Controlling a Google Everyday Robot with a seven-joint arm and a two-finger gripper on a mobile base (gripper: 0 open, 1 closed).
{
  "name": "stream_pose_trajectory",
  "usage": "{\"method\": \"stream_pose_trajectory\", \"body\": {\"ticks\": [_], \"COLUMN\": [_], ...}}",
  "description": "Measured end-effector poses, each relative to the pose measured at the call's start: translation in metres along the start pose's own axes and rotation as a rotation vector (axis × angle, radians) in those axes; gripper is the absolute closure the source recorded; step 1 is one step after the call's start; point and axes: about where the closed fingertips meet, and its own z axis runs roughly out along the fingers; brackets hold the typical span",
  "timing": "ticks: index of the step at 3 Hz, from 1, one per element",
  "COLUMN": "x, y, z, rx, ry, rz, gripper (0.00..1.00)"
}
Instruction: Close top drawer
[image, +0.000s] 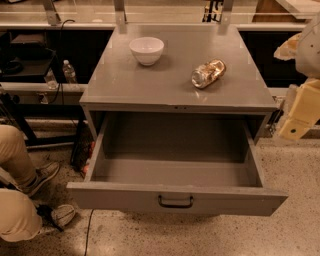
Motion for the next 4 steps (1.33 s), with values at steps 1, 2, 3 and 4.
{"method": "stream_pose_trajectory", "body": {"ticks": [1,2,3,4], "x": [0.000,0.007,0.042,0.067], "y": [0.000,0.009,0.036,0.057], "z": [0.000,0.015,0.064,0.096], "rx": [0.000,-0.029,-0.094,-0.130], "ry": [0.000,0.012,0.045,0.083], "rz": [0.000,0.066,0.272,0.420], "gripper": [0.00,0.00,0.00,0.00]}}
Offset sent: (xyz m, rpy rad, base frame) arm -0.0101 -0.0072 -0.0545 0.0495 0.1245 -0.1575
